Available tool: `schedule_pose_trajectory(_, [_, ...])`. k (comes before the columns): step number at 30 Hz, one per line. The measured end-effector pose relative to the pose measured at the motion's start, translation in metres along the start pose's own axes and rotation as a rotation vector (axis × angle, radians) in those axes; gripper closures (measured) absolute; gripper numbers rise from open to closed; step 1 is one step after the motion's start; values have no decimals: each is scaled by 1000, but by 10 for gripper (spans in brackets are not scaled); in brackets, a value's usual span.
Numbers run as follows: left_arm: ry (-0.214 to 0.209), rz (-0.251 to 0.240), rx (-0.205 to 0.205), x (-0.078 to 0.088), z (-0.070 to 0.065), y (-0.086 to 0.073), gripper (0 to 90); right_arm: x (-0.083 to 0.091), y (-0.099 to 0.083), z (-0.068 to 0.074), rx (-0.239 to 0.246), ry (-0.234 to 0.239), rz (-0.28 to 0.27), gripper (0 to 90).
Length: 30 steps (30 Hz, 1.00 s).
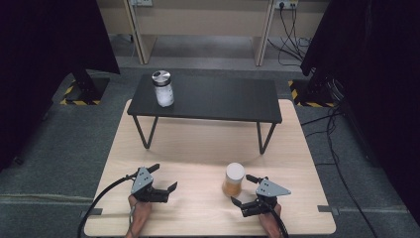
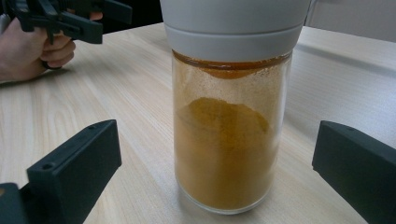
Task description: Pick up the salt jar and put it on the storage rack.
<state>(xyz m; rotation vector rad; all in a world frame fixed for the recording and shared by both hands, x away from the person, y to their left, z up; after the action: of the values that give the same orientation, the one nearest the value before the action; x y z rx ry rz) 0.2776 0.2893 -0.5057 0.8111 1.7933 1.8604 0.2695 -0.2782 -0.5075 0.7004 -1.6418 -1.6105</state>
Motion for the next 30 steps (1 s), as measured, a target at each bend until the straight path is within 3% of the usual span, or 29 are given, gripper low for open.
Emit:
schedule_pose_trajectory(14, [2, 43, 39, -7, 5, 1, 29, 1, -1, -1, -8, -5, -4, 11])
schedule_pose_trajectory(24, [-12, 62, 18, -9, 3, 3, 28, 4, -4, -2, -40, -18, -28, 11])
schedule_pose_trajectory(30, [-10, 63, 18, -9, 2, 3, 28, 4, -3, -2, -31, -10, -23, 11])
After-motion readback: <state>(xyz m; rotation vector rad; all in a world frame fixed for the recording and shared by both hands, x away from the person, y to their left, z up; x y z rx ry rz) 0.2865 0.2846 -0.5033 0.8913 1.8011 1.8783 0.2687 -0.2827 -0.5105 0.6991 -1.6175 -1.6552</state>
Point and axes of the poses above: each handheld gripper's, and its own axes: x roughly backward along the jaws, y roughly out of its top, z roughly to its left, the point moved 3 cm from there along -x, roughly forward along the jaws, and after that the axes turned 12 degrees about -z, right-handed, at the moved point
